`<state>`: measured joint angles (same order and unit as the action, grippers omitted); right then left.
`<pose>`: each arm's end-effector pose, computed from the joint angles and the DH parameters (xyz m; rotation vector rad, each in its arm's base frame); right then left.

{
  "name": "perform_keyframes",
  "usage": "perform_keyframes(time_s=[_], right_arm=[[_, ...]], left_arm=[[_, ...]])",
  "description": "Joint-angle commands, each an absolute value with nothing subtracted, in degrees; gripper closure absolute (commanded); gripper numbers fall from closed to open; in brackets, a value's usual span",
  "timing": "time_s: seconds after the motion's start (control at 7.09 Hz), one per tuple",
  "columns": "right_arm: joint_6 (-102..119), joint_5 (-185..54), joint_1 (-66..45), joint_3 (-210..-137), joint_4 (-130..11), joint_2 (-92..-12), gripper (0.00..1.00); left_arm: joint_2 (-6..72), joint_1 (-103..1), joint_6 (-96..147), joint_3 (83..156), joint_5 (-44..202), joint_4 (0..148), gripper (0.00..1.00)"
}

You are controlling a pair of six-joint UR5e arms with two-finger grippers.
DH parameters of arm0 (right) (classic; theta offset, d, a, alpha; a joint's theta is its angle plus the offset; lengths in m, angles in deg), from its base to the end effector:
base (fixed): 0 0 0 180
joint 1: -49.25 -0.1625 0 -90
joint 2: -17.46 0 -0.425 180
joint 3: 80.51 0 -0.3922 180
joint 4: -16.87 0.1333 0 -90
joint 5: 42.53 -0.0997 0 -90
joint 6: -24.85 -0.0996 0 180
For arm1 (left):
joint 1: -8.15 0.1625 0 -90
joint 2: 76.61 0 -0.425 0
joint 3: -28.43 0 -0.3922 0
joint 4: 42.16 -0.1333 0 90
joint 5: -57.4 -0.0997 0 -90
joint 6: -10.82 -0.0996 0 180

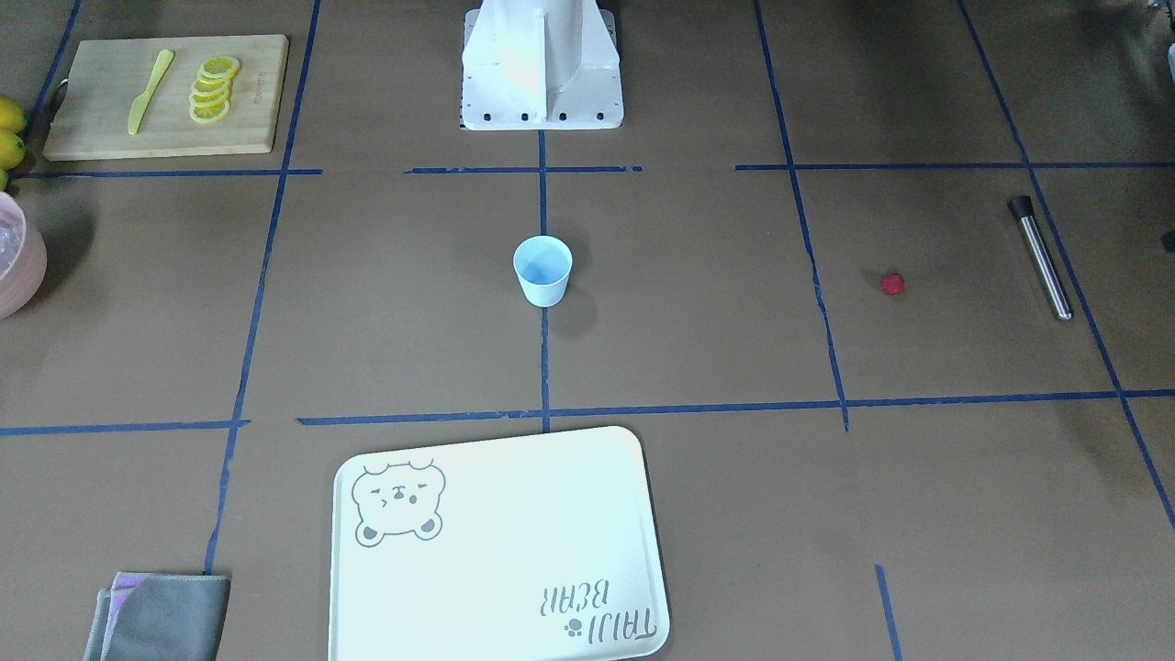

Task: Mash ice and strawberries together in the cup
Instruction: 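Grasp an ice cube from the pink bowl with the right gripper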

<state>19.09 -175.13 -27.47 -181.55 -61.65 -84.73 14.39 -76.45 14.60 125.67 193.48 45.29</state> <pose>-0.0309 -0.4177 0.6400 0.0470 -0.7608 -0.1919 -0.0141 -0.5052 0.5901 0.0293 0.8086 0.0666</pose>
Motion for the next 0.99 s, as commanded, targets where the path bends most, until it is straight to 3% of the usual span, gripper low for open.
perform_keyframes(time_s=[0.0,0.42,0.85], right_arm=[[8.5,-175.4,-25.6,-181.8,-61.0,-86.1,0.02],[-10.8,-174.9,-23.6,-181.9,-52.2,-89.3,0.02],[-13.0,-174.5,-21.2,-181.0,-50.4,-90.5,0.06]], left_arm=[[14.4,-76.5,14.6,125.7,193.5,45.3,0.00],[14.4,-76.4,14.6,125.9,193.5,45.3,0.00],[14.4,-76.5,14.6,126.4,193.5,45.2,0.00]])
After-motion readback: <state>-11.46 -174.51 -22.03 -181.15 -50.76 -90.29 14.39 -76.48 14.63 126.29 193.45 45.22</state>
